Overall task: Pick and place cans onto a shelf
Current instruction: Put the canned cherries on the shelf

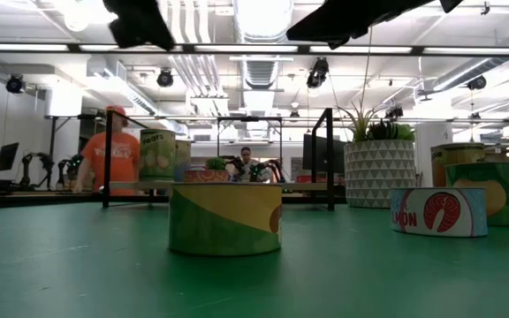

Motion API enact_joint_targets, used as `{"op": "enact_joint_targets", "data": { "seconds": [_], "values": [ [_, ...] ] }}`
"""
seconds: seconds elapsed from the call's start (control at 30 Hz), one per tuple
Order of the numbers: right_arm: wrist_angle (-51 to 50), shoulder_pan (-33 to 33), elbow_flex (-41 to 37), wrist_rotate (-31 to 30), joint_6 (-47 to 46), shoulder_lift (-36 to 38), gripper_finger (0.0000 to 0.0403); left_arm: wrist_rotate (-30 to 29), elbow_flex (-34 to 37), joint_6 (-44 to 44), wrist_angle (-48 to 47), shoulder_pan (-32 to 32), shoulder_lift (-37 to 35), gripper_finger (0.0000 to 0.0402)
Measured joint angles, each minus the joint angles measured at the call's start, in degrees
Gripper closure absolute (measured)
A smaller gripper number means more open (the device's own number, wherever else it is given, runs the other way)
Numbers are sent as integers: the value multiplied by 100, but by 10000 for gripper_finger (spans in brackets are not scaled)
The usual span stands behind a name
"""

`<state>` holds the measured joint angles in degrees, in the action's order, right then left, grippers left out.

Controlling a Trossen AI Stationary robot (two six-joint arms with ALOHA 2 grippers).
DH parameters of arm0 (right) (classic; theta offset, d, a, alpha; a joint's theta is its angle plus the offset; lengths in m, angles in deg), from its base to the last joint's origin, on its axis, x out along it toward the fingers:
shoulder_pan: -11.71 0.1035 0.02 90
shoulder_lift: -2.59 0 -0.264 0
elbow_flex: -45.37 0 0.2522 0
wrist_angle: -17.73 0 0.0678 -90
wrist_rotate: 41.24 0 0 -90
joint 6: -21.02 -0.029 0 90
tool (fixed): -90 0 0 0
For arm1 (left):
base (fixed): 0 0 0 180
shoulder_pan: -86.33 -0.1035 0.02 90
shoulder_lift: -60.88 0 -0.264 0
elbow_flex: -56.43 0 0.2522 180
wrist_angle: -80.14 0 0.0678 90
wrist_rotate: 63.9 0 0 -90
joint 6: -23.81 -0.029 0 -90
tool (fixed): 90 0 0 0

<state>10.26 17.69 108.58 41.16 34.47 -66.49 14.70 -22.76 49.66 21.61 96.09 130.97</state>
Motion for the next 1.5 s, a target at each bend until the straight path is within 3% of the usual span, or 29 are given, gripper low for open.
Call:
{"op": "enact_joint_targets", "data": {
  "seconds": [0.17, 0.37, 0.6, 0.77, 1.1, 1.5],
  "values": [
    [5, 0, 0, -1, -90, 0, 390, 160, 0, 1479, -444, 894, 27, 402],
    [58, 0, 9, -1, -103, 0, 390, 889, 0, 4381, -1163, 1750, 82, 402],
    [54, 0, 9, 3, -144, 0, 390, 930, 0, 7478, -2554, 3134, 195, 402],
    [48, 0, 9, 6, -144, 0, 390, 958, -1, 9400, -2688, 4112, 322, 402],
    [54, 0, 9, 9, -32, 0, 390, 1952, -31, 10745, -2701, 5283, 937, 402],
    [348, 0, 9, 12, 254, 0, 390, 1961, -33, 10674, -2678, 5345, 1541, 402]
  ]
}}
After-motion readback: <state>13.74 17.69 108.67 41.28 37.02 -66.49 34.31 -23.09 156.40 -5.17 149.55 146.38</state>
